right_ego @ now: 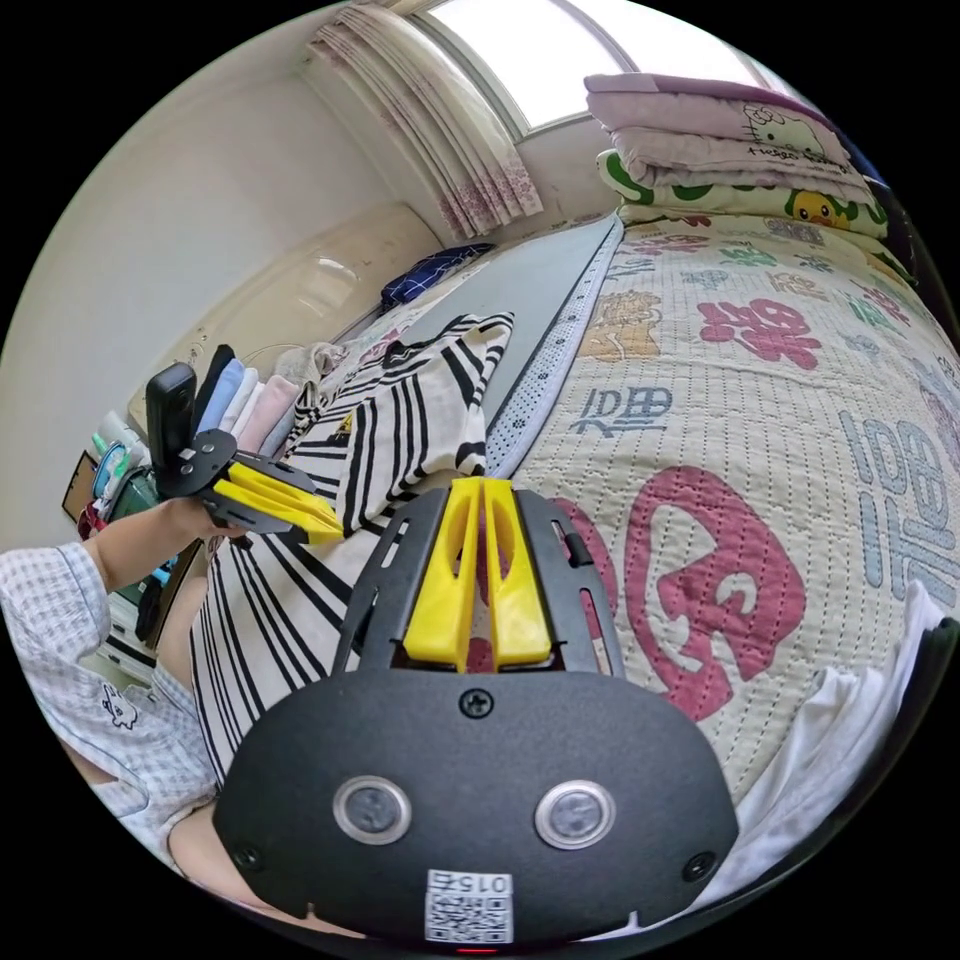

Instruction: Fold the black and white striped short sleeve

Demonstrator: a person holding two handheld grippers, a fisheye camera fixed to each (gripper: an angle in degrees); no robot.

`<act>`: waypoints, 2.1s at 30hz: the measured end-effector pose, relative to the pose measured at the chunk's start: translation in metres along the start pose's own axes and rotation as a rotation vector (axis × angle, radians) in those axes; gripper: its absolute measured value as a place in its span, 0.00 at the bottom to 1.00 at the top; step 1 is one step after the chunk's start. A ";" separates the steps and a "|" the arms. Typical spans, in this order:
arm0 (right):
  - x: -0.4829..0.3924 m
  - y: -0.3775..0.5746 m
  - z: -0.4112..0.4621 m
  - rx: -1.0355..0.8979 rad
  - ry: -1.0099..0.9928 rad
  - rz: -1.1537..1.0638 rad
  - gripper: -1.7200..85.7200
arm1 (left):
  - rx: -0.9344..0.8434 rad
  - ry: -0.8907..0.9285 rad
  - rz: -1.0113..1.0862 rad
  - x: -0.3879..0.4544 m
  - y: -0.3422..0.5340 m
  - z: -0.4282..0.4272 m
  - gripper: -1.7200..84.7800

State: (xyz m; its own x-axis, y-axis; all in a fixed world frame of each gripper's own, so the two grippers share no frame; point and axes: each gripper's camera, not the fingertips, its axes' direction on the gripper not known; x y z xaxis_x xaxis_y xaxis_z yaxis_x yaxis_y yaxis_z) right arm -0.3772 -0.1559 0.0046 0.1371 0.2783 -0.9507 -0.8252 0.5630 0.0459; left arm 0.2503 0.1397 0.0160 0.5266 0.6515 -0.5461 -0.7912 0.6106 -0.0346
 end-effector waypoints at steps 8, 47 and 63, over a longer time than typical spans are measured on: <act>-0.010 0.049 0.049 -0.006 0.039 -0.092 0.02 | 0.024 -0.057 0.083 0.042 0.075 -0.096 0.02; -0.337 0.482 0.016 0.361 0.351 -0.195 0.01 | 0.867 -0.180 -0.615 0.200 0.782 -0.519 0.01; -0.205 0.500 0.130 0.220 0.140 -0.242 0.01 | 0.753 -0.233 -0.691 0.191 0.735 -0.513 0.01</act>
State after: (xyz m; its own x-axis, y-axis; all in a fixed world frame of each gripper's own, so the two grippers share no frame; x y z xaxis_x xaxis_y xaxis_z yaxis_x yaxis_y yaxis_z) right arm -0.7470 0.1700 0.2625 0.2246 0.0158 -0.9743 -0.6381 0.7581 -0.1348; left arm -0.3902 0.4824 -0.5435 0.9006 0.0755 -0.4280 0.0606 0.9533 0.2957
